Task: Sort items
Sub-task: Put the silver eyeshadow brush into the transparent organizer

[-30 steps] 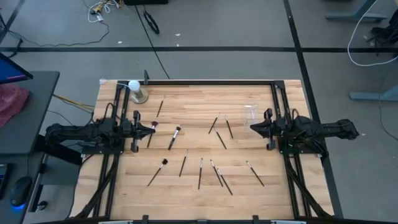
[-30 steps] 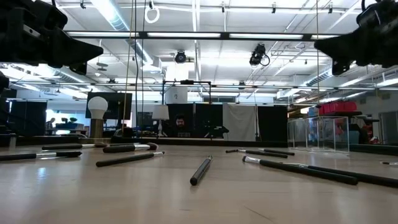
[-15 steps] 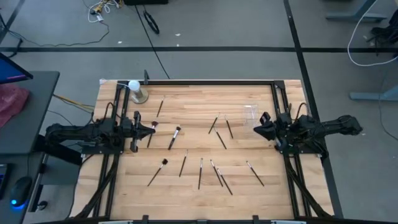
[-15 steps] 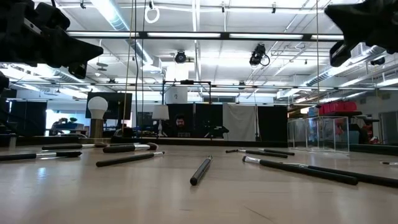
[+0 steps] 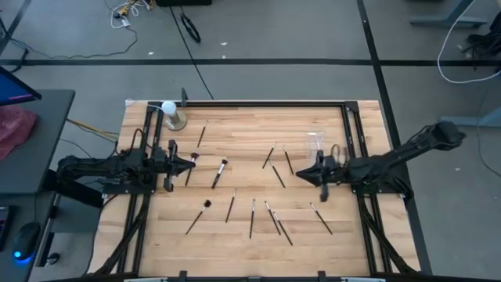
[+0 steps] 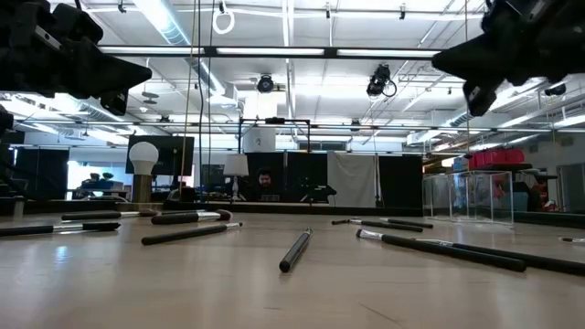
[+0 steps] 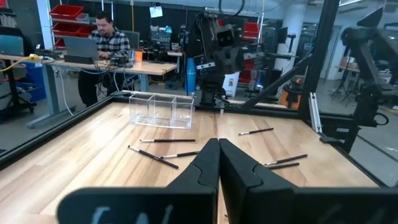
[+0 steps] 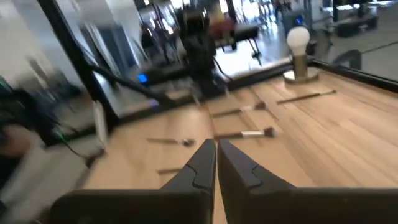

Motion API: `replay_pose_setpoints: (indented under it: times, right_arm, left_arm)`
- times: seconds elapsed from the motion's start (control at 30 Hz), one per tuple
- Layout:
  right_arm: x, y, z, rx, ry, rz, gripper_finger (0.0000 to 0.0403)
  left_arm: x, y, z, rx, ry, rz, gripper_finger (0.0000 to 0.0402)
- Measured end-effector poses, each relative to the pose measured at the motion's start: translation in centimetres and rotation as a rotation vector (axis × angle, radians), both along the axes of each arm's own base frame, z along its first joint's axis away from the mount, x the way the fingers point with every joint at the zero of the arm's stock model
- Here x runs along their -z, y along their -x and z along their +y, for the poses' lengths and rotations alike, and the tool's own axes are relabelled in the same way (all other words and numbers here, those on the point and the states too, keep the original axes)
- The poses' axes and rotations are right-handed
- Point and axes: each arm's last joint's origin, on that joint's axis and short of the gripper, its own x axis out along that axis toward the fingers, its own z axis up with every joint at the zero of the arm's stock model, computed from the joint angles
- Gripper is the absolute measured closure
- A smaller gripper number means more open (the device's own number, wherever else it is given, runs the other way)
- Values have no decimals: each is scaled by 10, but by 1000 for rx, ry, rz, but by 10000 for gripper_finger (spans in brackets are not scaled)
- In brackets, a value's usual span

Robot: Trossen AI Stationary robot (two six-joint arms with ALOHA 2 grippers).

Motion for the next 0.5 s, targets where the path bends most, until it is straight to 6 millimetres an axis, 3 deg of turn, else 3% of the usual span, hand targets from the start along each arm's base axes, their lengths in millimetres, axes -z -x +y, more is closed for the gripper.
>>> replay_pose_setpoints:
  times: [0.2,0.33,0.5]
  right_arm:
    - [2,-40,12,76,104,226,366]
    - [13,-66,15,130,120,360,317]
    - [36,-93,11,320,173,482,244]
  left_arm:
    - [0,0,0,0,4,-2,394]
    - [0,0,0,1,23,-3,394]
    - [0,0,0,1,23,-3,394]
